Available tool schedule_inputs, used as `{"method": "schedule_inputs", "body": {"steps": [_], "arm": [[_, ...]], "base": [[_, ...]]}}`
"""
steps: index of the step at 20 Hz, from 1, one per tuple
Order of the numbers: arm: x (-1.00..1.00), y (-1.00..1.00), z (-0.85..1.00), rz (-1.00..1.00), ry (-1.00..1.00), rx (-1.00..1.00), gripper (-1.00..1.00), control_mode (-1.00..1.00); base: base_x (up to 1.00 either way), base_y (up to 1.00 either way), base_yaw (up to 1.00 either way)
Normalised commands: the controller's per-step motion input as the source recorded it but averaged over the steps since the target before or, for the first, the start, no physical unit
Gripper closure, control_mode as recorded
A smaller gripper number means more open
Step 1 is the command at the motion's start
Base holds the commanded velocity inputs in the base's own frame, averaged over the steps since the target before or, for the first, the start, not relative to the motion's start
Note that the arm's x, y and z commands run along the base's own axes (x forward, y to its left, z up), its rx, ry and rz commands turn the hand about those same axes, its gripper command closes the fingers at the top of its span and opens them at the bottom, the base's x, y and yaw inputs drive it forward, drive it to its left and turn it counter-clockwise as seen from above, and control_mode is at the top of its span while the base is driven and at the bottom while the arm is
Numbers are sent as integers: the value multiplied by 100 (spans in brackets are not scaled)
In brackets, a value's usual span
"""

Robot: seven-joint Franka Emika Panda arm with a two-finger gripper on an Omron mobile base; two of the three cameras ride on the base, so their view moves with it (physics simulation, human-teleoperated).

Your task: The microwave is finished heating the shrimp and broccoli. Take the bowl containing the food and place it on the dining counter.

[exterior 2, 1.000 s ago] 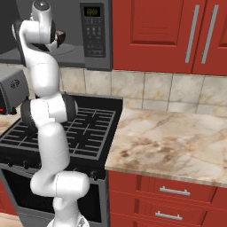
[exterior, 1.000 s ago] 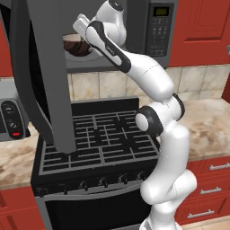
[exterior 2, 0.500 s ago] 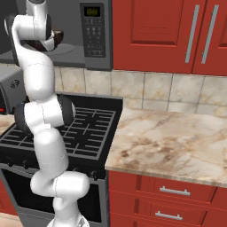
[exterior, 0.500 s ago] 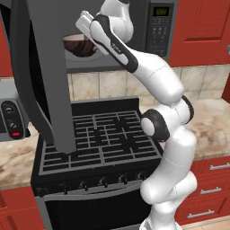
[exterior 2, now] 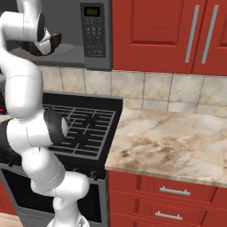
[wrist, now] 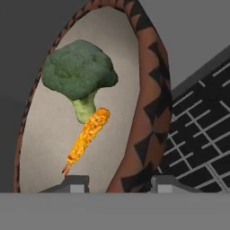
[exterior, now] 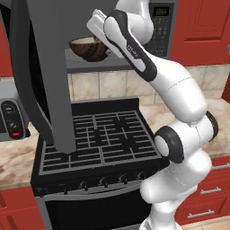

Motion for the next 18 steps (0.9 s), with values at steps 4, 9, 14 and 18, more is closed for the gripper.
{"method": "schedule_inputs", "body": {"steps": [4, 9, 14, 18], "arm": [[-100, -59, -12, 1, -12, 12, 100, -100], [-100, -56, -3, 2, -15, 13, 100, -100], [-100, -51, 0, 4, -12, 9, 100, -100], [-100, -36, -15, 11, -7, 0, 100, -100]], "base": [[0, 0, 0], [0, 0, 0], [0, 0, 0], [0, 0, 0]]}}
